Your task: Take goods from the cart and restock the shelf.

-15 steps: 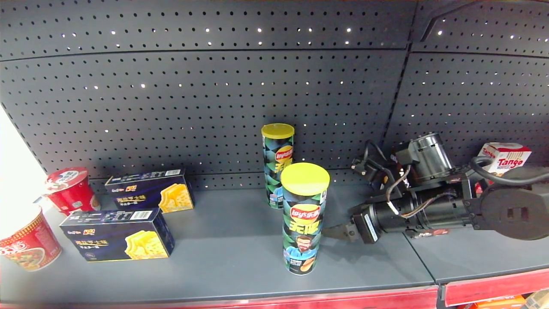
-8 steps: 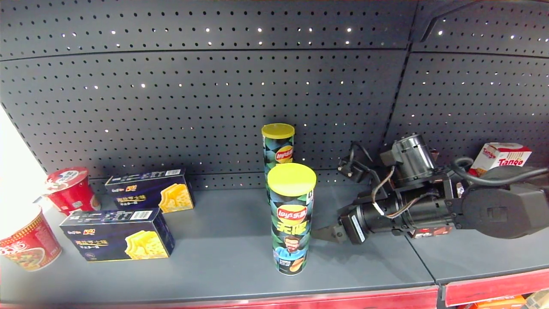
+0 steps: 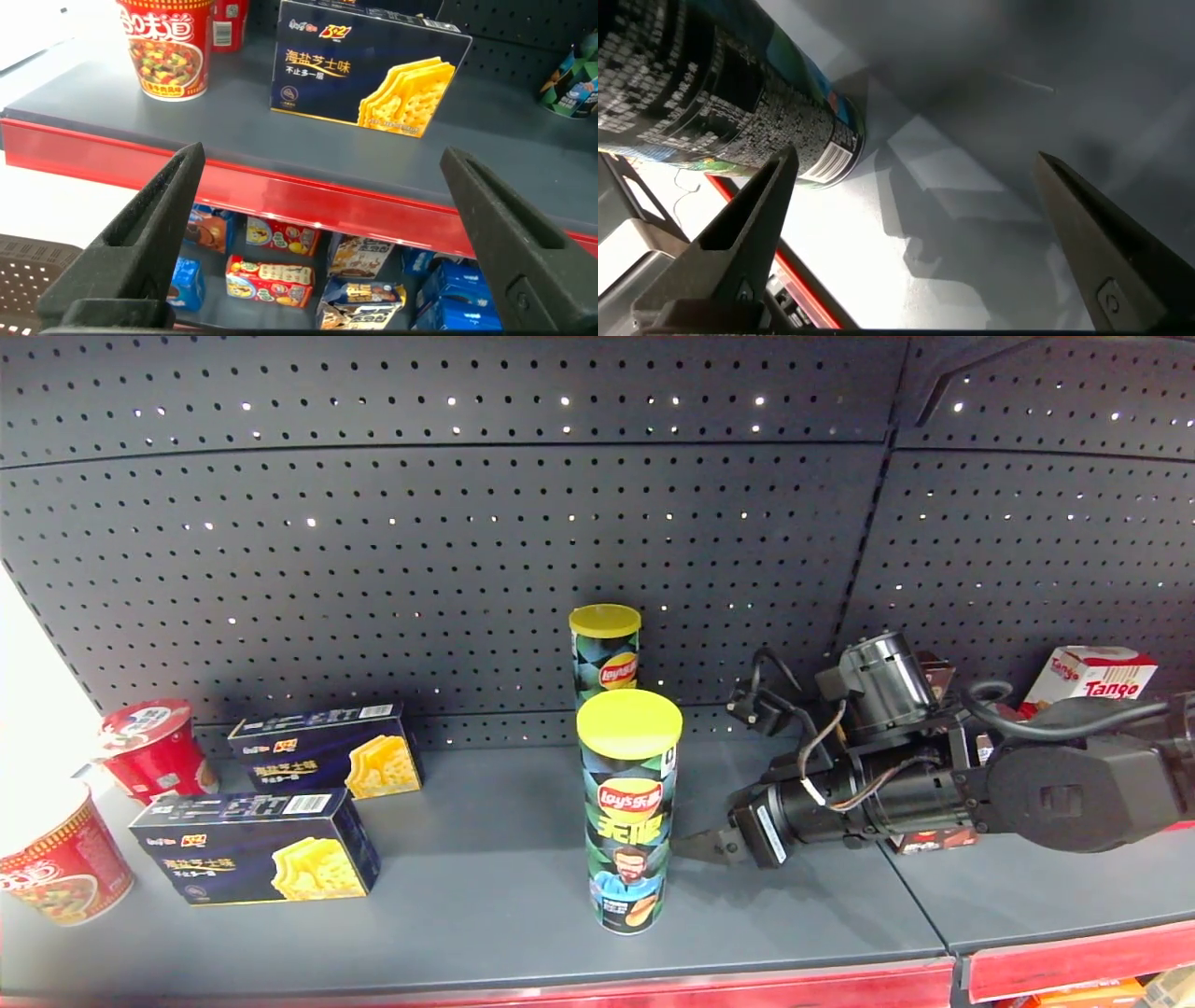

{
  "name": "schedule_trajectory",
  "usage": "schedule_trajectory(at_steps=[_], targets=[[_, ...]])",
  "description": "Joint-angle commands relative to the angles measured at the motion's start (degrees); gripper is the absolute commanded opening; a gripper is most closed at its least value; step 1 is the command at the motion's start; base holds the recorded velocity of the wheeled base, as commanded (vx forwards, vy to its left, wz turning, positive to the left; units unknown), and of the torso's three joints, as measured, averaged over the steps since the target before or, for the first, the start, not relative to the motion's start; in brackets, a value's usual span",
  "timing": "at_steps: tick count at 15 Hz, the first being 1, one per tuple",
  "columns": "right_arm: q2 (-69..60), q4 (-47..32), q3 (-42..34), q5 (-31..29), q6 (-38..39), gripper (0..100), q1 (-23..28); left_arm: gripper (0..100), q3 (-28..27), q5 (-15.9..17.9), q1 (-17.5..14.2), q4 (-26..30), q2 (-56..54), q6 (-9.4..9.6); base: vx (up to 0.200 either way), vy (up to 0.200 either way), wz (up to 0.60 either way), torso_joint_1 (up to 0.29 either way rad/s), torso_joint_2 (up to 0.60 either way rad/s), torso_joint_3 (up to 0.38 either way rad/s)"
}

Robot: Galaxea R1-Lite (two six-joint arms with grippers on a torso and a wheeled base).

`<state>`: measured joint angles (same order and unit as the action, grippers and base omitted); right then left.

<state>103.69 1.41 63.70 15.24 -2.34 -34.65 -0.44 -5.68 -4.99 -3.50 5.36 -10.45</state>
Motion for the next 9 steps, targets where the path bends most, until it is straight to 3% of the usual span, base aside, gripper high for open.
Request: schedule_trajectory(at_steps=[1, 9], targets=[[0.5, 0.1, 0.3, 0.1, 0.0, 100, -0.2, 100, 0.0, 0.1, 0.0, 0.0, 0.1, -0.01, 0.000, 0.000, 0.00, 0.000, 0.00, 0.000], [1.2, 0.0, 1.1, 0.1, -0.3, 100, -1.1, 100, 0.0, 0.1, 0.0, 0.0, 0.1, -0.19, 0.000, 0.000, 0.00, 0.000, 0.00, 0.000]])
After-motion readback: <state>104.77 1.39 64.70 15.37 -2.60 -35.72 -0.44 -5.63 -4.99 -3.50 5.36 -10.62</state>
